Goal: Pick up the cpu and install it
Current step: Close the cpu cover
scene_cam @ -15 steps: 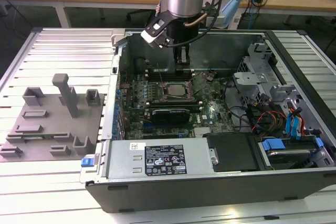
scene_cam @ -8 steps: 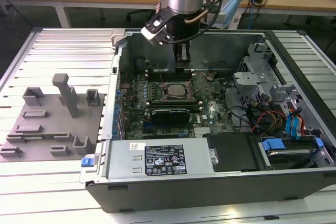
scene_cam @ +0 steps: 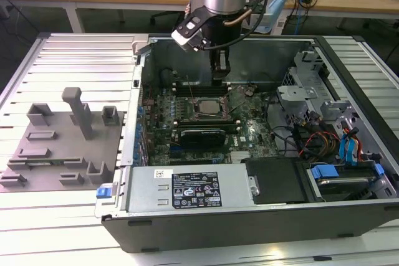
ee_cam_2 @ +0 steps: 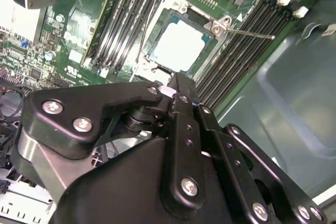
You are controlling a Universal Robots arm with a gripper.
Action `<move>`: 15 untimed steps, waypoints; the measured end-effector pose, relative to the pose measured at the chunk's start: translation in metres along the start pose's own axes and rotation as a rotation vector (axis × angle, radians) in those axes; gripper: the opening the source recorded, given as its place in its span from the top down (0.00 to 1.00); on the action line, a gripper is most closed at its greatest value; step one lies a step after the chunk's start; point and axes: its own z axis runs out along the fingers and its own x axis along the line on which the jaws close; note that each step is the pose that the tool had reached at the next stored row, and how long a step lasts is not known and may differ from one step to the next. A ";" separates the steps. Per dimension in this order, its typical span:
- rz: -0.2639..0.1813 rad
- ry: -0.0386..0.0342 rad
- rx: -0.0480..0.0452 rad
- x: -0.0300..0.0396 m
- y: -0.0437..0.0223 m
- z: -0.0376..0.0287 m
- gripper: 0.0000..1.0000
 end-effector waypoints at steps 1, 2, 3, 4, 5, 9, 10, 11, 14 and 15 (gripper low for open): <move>0.000 0.0000 0.0000 0.0000 0.0018 0.0001 0.89; 0.000 0.0000 0.0000 0.0000 0.0032 0.0001 0.89; 0.000 0.0001 0.0000 0.0000 0.0044 0.0001 0.89; 0.000 0.0000 0.0000 0.0000 0.0063 0.0002 0.89; 0.000 0.0000 0.0000 0.0000 0.0086 0.0003 0.89; 0.000 0.0001 0.0001 0.0000 0.0145 0.0004 0.89; 0.000 0.0001 0.0000 0.0000 0.0161 0.0005 0.89; 0.000 0.0001 0.0000 0.0000 0.0169 0.0005 0.89; 0.000 0.0000 0.0000 0.0000 0.0214 0.0006 0.89; 0.000 0.0000 0.0000 0.0000 0.0231 0.0007 0.89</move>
